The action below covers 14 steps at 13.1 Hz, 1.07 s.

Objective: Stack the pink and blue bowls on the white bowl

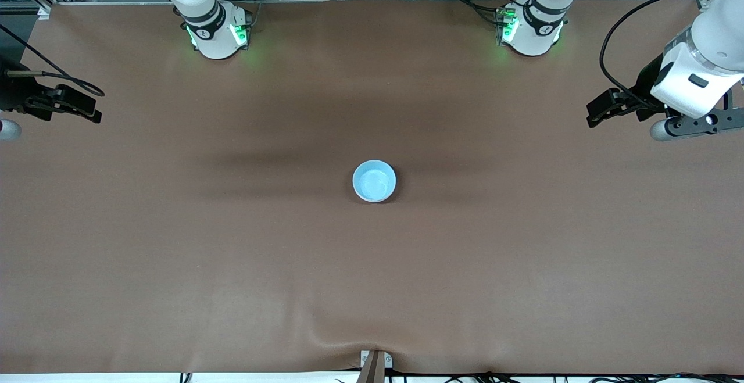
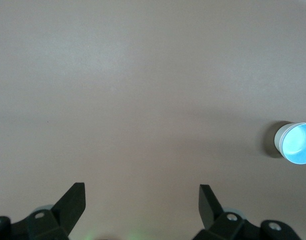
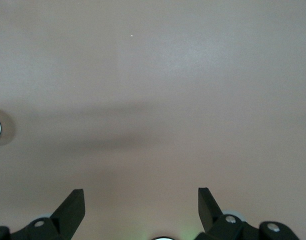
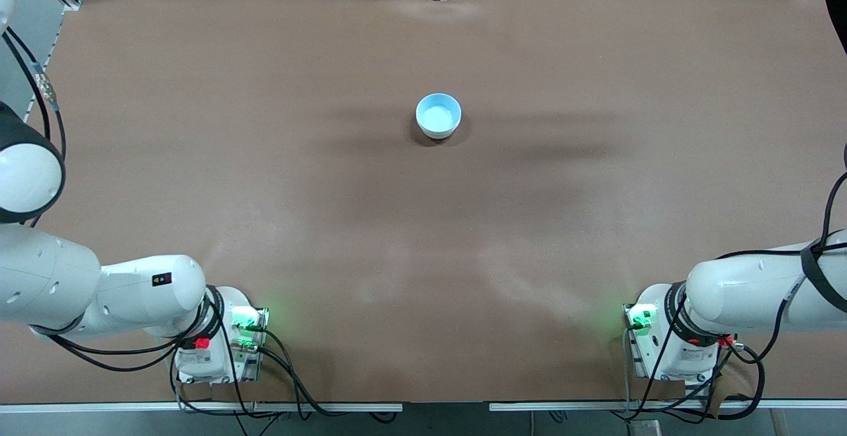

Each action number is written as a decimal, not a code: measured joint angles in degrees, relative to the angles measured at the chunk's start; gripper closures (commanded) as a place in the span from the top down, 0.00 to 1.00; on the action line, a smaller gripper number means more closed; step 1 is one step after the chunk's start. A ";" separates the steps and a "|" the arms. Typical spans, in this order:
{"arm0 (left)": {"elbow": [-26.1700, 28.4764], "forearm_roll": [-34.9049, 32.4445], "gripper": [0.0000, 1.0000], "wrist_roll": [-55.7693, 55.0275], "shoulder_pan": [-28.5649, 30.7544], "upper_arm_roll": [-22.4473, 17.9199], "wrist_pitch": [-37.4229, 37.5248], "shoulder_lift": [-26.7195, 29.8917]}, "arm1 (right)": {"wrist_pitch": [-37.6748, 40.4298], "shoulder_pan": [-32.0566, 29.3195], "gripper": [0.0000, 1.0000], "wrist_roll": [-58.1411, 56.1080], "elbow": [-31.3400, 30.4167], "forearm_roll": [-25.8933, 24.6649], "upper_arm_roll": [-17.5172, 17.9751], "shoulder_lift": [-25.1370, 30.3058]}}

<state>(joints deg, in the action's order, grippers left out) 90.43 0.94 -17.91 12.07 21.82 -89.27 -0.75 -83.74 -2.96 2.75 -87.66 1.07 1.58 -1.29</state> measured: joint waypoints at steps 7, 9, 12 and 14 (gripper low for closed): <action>2.58 0.00 1.00 0.86 0.28 0.23 1.13 4.40 | 0.06 -0.10 1.00 0.04 0.01 -0.09 -0.36 0.00; 2.94 0.00 1.00 2.85 0.79 -0.01 1.13 5.31 | 0.06 -0.10 1.00 0.04 0.00 -0.09 -0.36 0.00; 2.41 0.00 1.00 4.58 2.47 -0.20 1.09 5.40 | 0.06 -0.09 1.00 0.04 0.00 -0.09 -0.36 0.00; 1.81 0.00 1.00 5.69 2.71 -0.21 1.14 5.39 | 0.06 -0.10 1.00 0.04 0.00 -0.09 -0.36 0.00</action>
<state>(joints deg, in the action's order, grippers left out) 92.24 0.94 -12.22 14.78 21.61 -88.13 4.65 -83.68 -3.06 2.79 -87.65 0.98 1.22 -1.29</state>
